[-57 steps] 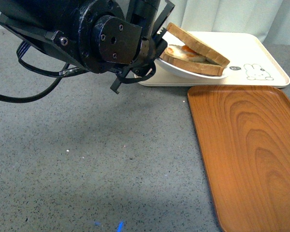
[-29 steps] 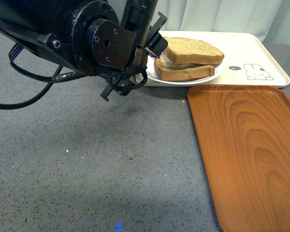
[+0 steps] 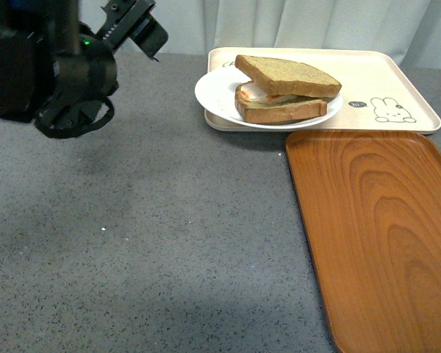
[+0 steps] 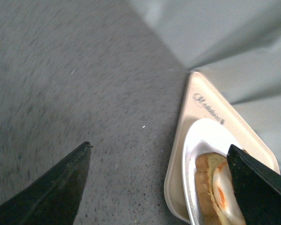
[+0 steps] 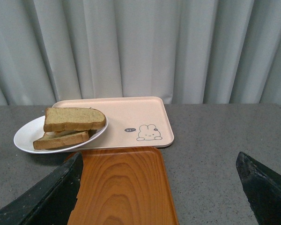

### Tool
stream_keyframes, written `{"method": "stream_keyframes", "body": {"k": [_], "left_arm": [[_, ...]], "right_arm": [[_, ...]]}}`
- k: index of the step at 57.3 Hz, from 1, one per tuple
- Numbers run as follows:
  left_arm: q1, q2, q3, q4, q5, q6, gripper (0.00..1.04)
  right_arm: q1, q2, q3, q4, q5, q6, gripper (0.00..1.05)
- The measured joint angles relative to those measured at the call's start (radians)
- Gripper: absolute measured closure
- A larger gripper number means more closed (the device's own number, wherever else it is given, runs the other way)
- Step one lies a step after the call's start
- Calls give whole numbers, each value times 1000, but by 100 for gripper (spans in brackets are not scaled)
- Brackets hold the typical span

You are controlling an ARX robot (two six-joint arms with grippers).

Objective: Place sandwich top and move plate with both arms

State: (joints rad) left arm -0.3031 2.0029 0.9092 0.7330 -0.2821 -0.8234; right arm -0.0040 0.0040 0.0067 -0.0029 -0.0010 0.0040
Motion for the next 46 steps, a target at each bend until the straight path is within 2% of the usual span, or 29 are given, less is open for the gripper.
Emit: {"method": "stream_keyframes", "body": {"k": [4, 9, 12, 17, 19, 20, 28, 34, 42, 46], "left_arm": [[43, -37, -155, 278, 61, 256, 30], [121, -150, -334, 494, 125, 510, 44], [175, -243, -427, 550, 175, 634, 53], [267, -391, -566, 556, 261, 728, 68], [291, -454, -630, 539, 263, 750, 75], [301, -501, -676, 516, 263, 764, 80], [303, -801, -816, 280, 281, 793, 101], [303, -1115, -889, 31, 283, 803, 101], [303, -1729, -890, -550, 283, 810, 101], [303, -1928, -890, -700, 281, 813, 101]], "right_arm": [[0, 0, 0, 0, 0, 0, 9], [0, 0, 0, 0, 0, 0, 9], [0, 0, 0, 0, 0, 0, 9], [0, 0, 0, 0, 0, 0, 9], [0, 0, 0, 0, 0, 0, 9], [0, 0, 0, 0, 0, 0, 9], [0, 0, 0, 0, 0, 0, 9], [0, 0, 0, 0, 0, 0, 9], [0, 0, 0, 0, 0, 0, 9], [0, 0, 0, 0, 0, 0, 9]]}}
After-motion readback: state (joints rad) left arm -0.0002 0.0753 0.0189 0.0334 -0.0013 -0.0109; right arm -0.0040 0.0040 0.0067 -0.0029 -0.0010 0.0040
